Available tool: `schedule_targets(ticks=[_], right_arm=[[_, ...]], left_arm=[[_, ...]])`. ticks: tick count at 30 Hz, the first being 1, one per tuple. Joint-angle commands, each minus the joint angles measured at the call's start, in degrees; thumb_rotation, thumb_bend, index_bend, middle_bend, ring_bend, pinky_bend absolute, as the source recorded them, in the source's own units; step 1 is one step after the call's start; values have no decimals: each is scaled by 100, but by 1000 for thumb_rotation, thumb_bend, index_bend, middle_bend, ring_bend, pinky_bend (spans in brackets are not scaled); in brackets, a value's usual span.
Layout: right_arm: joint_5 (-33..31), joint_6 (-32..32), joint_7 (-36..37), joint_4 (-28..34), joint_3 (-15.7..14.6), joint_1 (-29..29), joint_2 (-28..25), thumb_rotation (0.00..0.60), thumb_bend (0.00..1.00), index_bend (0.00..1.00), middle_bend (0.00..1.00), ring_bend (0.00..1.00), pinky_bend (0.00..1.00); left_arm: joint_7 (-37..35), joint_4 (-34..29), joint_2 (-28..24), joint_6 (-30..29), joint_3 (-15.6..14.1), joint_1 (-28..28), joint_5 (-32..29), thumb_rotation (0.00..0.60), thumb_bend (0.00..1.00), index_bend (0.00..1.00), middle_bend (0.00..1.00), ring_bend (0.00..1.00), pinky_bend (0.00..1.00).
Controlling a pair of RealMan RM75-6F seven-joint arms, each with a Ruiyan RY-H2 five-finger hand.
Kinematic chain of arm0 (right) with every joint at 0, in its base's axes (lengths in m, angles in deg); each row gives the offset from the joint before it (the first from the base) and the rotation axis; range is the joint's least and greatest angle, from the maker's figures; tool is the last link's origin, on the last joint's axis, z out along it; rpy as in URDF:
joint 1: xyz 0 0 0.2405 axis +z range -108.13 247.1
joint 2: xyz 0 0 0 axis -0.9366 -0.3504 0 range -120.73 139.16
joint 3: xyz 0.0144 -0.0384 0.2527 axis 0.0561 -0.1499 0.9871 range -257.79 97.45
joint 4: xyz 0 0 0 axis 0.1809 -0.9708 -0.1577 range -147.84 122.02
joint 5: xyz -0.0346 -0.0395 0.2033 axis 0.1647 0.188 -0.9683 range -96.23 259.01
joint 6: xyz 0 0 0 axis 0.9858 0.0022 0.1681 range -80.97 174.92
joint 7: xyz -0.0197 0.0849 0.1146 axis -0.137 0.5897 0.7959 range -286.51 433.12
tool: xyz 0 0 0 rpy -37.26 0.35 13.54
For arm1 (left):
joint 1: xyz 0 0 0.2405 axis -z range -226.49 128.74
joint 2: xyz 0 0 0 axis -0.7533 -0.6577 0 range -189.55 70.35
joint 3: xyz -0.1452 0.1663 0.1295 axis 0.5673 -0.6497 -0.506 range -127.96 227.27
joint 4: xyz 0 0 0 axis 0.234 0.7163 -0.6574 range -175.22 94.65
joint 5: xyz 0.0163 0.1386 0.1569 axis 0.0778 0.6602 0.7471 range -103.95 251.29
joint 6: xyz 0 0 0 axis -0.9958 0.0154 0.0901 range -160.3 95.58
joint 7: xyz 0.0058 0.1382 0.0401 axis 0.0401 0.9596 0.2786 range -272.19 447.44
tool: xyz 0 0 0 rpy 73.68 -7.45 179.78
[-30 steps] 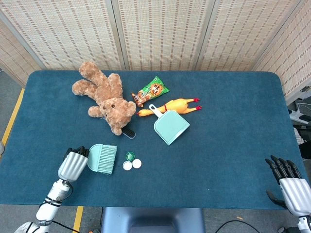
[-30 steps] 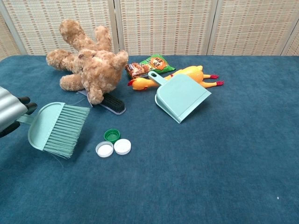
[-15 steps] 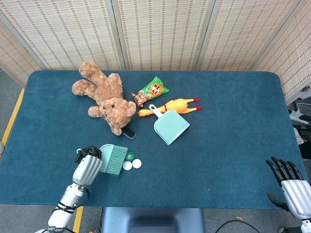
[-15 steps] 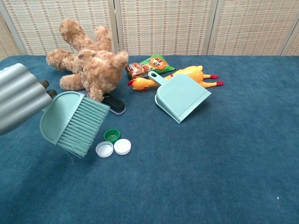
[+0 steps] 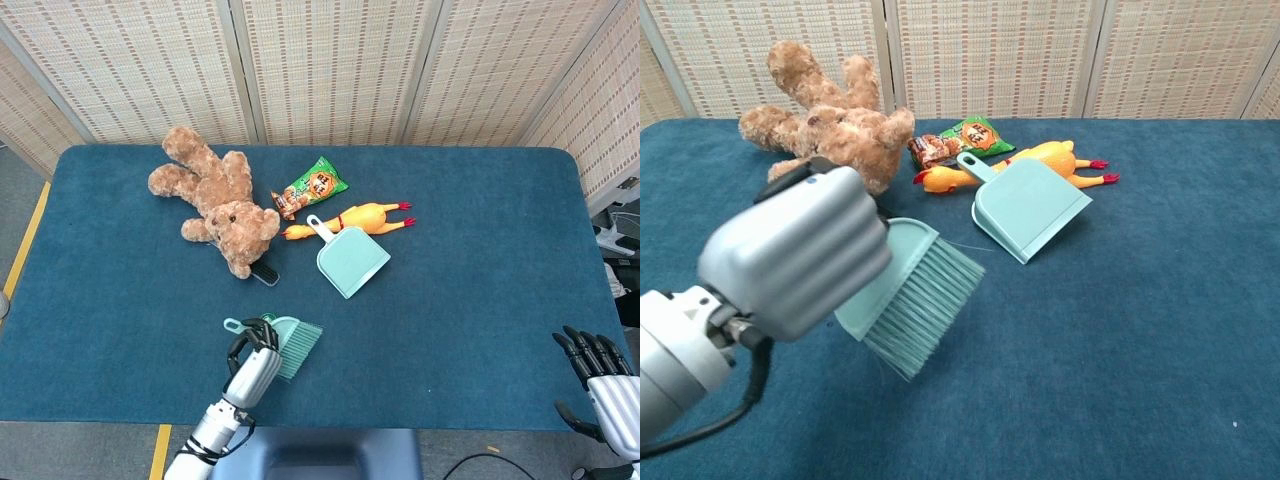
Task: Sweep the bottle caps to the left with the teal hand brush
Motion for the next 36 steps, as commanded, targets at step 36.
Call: schedule_targets(ticks=[36], right_arm=[[-146, 81, 63, 19, 46, 19, -62, 600, 198, 0, 0, 0, 0]], left_arm=[[1332, 2853, 1220, -626, 405, 837, -1305, 600, 491, 883, 982, 808, 826]])
